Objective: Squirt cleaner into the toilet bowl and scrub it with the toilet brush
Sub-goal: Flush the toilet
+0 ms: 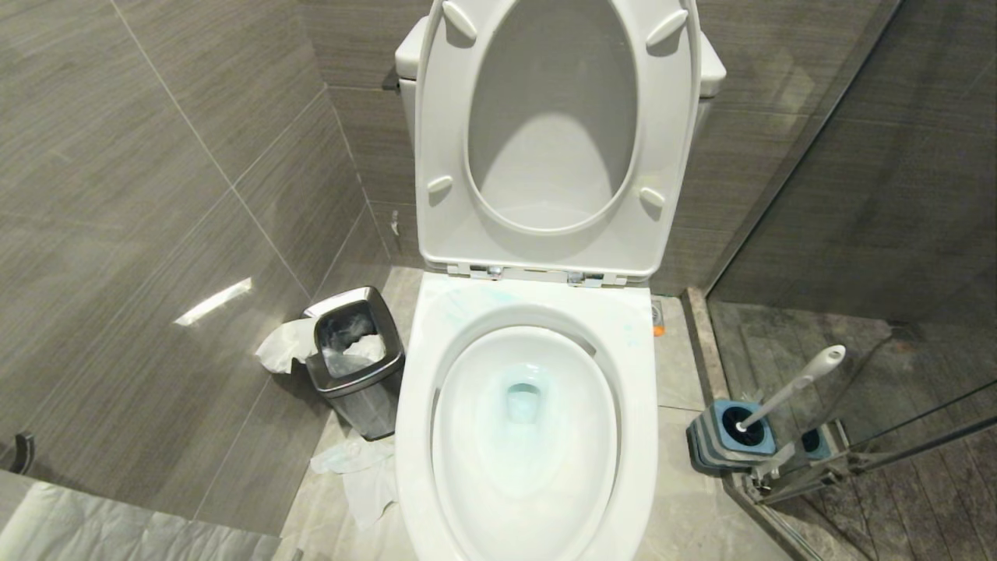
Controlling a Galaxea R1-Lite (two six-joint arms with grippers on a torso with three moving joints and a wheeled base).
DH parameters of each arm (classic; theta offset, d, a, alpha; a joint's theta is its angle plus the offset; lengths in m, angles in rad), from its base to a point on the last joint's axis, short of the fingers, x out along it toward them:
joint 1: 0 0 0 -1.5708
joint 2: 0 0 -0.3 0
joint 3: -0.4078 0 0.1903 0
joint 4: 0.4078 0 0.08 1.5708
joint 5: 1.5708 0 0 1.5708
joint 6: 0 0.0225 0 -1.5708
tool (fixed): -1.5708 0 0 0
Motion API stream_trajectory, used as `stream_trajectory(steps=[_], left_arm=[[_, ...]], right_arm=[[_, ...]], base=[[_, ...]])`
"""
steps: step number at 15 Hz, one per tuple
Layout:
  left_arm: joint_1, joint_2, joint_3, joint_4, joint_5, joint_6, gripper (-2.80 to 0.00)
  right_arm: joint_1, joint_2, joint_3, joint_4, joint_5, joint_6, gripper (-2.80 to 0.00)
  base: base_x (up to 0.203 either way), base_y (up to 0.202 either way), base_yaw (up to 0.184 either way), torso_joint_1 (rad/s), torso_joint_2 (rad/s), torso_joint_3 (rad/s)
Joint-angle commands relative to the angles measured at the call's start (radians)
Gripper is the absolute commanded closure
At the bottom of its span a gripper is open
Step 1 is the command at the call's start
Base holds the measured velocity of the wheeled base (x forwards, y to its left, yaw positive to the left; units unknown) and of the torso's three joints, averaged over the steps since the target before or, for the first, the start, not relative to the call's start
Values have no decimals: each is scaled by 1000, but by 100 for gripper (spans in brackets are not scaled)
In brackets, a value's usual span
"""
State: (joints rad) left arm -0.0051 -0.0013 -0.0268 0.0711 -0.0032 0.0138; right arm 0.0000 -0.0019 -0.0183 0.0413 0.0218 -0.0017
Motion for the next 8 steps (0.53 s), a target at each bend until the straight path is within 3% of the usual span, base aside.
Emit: stream_trajectory(steps=[1,4,8], left_arm=[[1,1,-1,-1,0,-2,0],[1,1,-1,3,-1,0,0],[1,1,-2,5,-3,3,0]], right_arm=[[0,2,0,0,0,5,0],[0,2,0,-1,-36,58,0],[0,2,0,-3,-37,60,0]], base=[[0,0,0,0,0,0],[0,0,0,0,0,0],[0,0,0,0,0,0]])
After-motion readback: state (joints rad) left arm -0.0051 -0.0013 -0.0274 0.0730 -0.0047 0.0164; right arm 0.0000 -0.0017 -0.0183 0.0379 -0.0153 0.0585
